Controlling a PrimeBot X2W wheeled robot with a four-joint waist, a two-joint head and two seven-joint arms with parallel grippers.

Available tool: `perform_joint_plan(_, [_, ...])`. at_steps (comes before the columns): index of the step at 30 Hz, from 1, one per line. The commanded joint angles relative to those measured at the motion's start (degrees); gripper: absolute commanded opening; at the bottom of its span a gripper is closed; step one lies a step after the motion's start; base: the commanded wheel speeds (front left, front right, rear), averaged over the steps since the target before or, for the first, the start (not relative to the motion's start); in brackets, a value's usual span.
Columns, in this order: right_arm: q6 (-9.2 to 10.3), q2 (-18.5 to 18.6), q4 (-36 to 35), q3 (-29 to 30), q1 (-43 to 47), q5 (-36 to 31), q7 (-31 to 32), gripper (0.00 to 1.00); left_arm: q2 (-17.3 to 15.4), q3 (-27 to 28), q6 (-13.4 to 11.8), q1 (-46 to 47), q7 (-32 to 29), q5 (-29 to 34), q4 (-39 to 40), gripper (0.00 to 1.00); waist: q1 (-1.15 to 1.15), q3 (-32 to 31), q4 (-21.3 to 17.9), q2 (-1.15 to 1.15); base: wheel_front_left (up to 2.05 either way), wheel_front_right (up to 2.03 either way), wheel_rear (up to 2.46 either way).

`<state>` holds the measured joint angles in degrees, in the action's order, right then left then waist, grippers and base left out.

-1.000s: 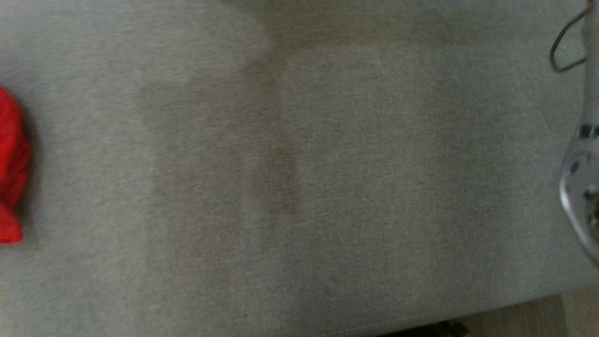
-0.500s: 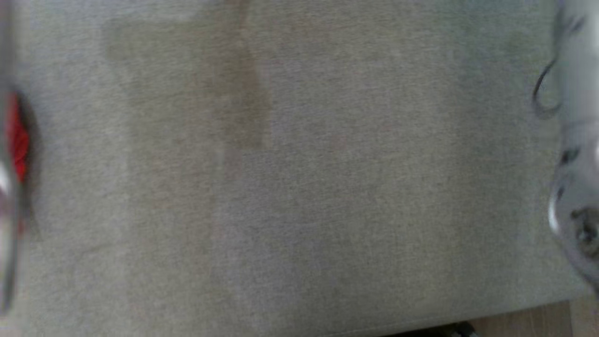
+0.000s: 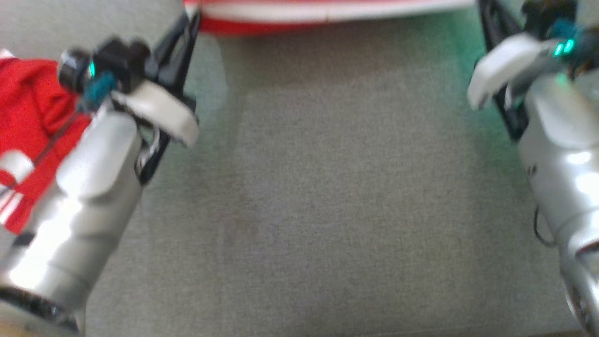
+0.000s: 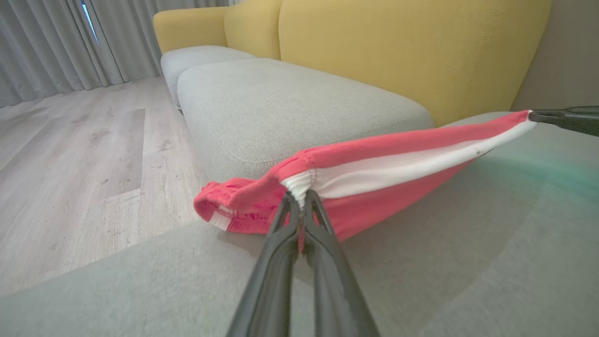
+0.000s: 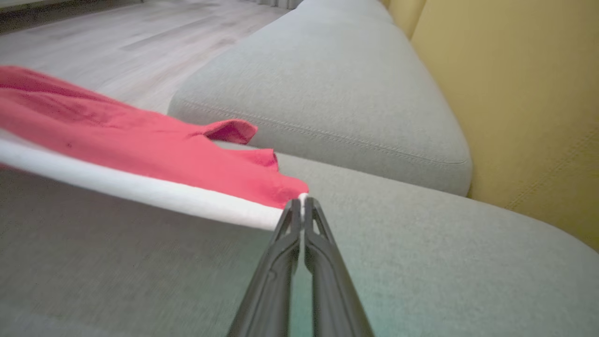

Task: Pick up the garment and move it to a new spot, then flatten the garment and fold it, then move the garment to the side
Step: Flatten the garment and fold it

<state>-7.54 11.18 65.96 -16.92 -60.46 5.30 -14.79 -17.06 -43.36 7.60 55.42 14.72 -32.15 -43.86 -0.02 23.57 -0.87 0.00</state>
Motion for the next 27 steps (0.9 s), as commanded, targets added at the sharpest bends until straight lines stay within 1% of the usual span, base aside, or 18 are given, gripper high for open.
perform_joint_plan(1, [0.05,0.7,-0.9,-3.3,2.0,2.0,0.2,0.00,-3.1,0.5,-0.1,-0.7,0.3,-0.9,2.1,0.00,0.02,-4.1,1.1,0.00,0.00,0.00,0.00])
perform_joint_plan(5, [0.05,3.6,-2.3,-12.2,7.6,8.3,2.6,0.00,-4.6,-2.2,-0.1,-6.7,0.3,-1.3,4.3,0.00,0.02,-8.1,1.4,0.00,0.00,0.00,0.00])
perform_joint_plan(8, [0.05,6.5,-6.0,-18.7,11.9,14.3,5.7,0.00,-5.4,-2.9,-0.1,-10.6,0.3,-0.3,5.4,0.00,0.02,-10.7,1.5,0.00,0.00,0.00,0.00])
perform_joint_plan(11, [0.05,10.6,-11.2,-24.8,15.7,20.6,9.3,0.00,-5.6,-2.7,-0.1,-14.5,0.3,0.6,6.6,0.00,0.02,-13.2,1.5,0.00,0.00,0.00,0.00])
perform_joint_plan(14, [0.05,15.3,-16.7,-29.3,18.9,26.5,12.5,0.00,-5.5,-2.5,-0.2,-18.3,0.3,1.7,8.0,0.00,0.02,-15.6,1.6,0.00,0.00,0.00,0.00])
perform_joint_plan(15, [0.05,16.9,-18.4,-30.4,20.0,28.2,13.4,0.00,-5.4,-2.4,-0.4,-19.6,0.3,2.1,8.5,0.00,0.02,-16.5,1.7,0.00,0.00,0.00,0.00])
perform_joint_plan(16, [0.05,16.9,-18.4,-30.4,20.0,28.2,13.4,0.00,-5.4,-2.4,-0.4,-19.6,0.3,2.1,8.5,0.00,0.02,-16.5,1.7,0.00,0.00,0.00,0.00])
perform_joint_plan(18, [0.05,20.2,-22.1,-32.8,22.3,30.6,14.6,0.00,-5.1,-2.1,-0.8,-22.3,0.3,2.6,10.0,0.00,0.02,-18.1,1.9,0.00,0.00,0.00,0.00])
perform_joint_plan(19, [0.05,21.5,-23.7,-33.0,23.5,32.4,14.9,0.00,-5.0,-2.0,-1.1,-23.8,0.3,2.9,10.9,0.00,0.02,-18.8,1.9,0.00,0.00,0.00,0.00])
perform_joint_plan(24, [0.05,27.2,-31.2,-32.9,30.4,38.3,16.0,0.00,-5.6,-2.5,-2.1,-31.2,0.3,4.2,15.2,0.00,0.02,-22.3,1.6,0.00,0.00,0.00,0.00])
perform_joint_plan(27, [0.05,30.1,-35.8,-31.9,35.2,40.7,17.1,0.00,-6.3,-3.1,-3.3,-35.4,0.3,5.1,18.2,0.00,0.02,-23.8,1.3,0.00,0.00,0.00,0.00])
